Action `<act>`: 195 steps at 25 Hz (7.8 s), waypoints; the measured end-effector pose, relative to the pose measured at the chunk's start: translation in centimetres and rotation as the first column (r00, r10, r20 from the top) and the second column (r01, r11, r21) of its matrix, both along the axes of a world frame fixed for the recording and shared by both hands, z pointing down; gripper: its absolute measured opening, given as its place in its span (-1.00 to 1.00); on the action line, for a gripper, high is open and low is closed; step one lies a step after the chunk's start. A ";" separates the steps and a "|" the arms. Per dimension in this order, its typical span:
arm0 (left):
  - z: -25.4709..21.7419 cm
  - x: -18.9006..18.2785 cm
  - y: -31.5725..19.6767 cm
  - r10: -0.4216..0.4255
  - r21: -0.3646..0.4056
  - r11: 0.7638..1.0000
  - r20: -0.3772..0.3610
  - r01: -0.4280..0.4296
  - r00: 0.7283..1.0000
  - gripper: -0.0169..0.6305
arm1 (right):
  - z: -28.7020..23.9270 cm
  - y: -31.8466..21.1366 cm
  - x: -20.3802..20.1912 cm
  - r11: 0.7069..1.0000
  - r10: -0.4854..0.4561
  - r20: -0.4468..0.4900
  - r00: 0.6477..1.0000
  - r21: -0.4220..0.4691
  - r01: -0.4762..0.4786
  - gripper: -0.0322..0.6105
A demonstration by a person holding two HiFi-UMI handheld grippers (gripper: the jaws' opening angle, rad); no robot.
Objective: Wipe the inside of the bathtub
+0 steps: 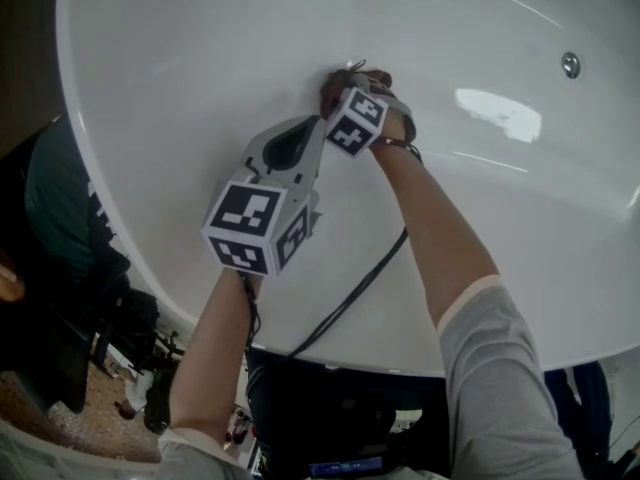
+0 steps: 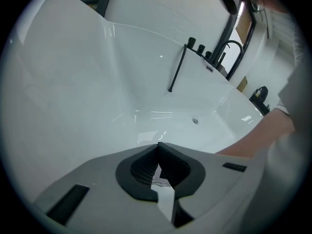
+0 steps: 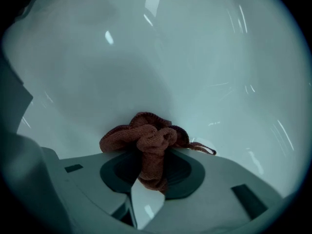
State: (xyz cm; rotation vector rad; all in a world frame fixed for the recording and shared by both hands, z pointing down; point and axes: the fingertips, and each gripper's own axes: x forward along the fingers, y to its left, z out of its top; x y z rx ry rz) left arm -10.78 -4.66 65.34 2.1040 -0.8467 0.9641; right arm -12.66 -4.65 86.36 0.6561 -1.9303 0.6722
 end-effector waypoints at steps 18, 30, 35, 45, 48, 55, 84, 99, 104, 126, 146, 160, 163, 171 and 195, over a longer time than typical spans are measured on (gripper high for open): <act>-0.5 0.8 -0.2 -0.004 0.007 1.000 -0.013 0.004 1.000 -0.93 | 1.1 -6.2 6.1 0.992 0.096 -0.087 0.992 0.084 -0.089 -0.52; -0.5 1.3 0.6 0.012 -0.003 1.000 -0.022 -0.012 1.000 -0.93 | 1.2 7.5 3.9 0.980 -0.198 -0.071 0.978 0.006 0.198 -0.52; -0.5 1.9 0.7 0.012 0.001 1.000 -0.033 -0.012 0.999 -0.93 | 1.5 4.3 5.6 0.992 -0.124 -0.073 0.990 0.030 0.126 -0.52; -0.5 1.5 0.1 -0.014 -0.005 1.000 -0.046 0.014 0.999 -0.92 | 1.1 -8.6 11.8 0.971 0.215 -0.214 0.953 0.147 -0.187 -0.52; -0.4 1.1 0.3 -0.016 -0.007 1.000 -0.045 0.015 0.999 -0.92 | 1.0 -4.4 9.0 0.990 0.096 -0.210 0.973 0.124 -0.071 -0.52; -1.6 0.7 0.5 -0.024 -0.005 1.000 -0.053 0.024 0.998 -0.93 | 0.9 6.5 2.9 0.996 -0.075 -0.142 0.987 0.046 0.082 -0.52; -3.6 -0.8 0.7 -0.115 -0.005 0.993 -0.098 0.115 0.988 -0.93 | 1.8 -0.8 1.6 0.739 0.636 0.100 0.765 -0.363 -0.567 -0.54; -10.7 -4.0 1.4 -0.211 0.053 0.974 -0.125 0.219 0.969 -0.93 | -11.3 -5.9 -1.2 0.763 0.636 0.256 0.728 -0.346 -0.546 -0.56; -14.5 -6.3 2.5 -0.277 0.068 0.955 -0.135 0.288 0.951 -0.93 | -17.3 -5.3 -4.1 0.817 0.569 0.312 0.761 -0.322 -0.479 -0.56; -27.7 -13.0 8.7 -0.420 0.105 0.895 -0.129 0.434 0.898 -0.93 | -33.9 -0.8 -12.7 0.849 0.516 0.414 0.750 -0.365 -0.383 -0.55; -41.2 -8.2 11.8 -0.426 0.192 0.867 -0.193 0.460 0.884 -0.92 | -57.1 1.2 -1.6 0.962 0.250 0.622 0.742 -0.071 -0.265 -0.52; -53.8 -0.6 14.8 -0.408 0.347 0.807 -0.256 0.478 0.876 -0.92 | -74.9 9.9 18.7 0.881 0.216 0.629 0.746 0.204 -0.427 -0.52; -56.2 1.6 16.1 -0.375 0.351 0.822 -0.260 0.449 0.890 -0.92 | -77.8 12.6 22.4 0.851 0.233 0.612 0.756 0.248 -0.463 -0.51; -58.9 5.2 16.2 -0.208 0.382 0.871 -0.279 0.308 0.937 -0.92 | -80.6 16.9 29.0 0.724 0.350 0.536 0.768 0.366 -0.585 -0.50; -60.4 8.8 22.9 0.059 0.426 0.901 -0.314 0.085 0.947 -0.92 | -82.1 31.6 37.1 0.452 0.663 0.423 0.618 0.432 -0.780 -0.49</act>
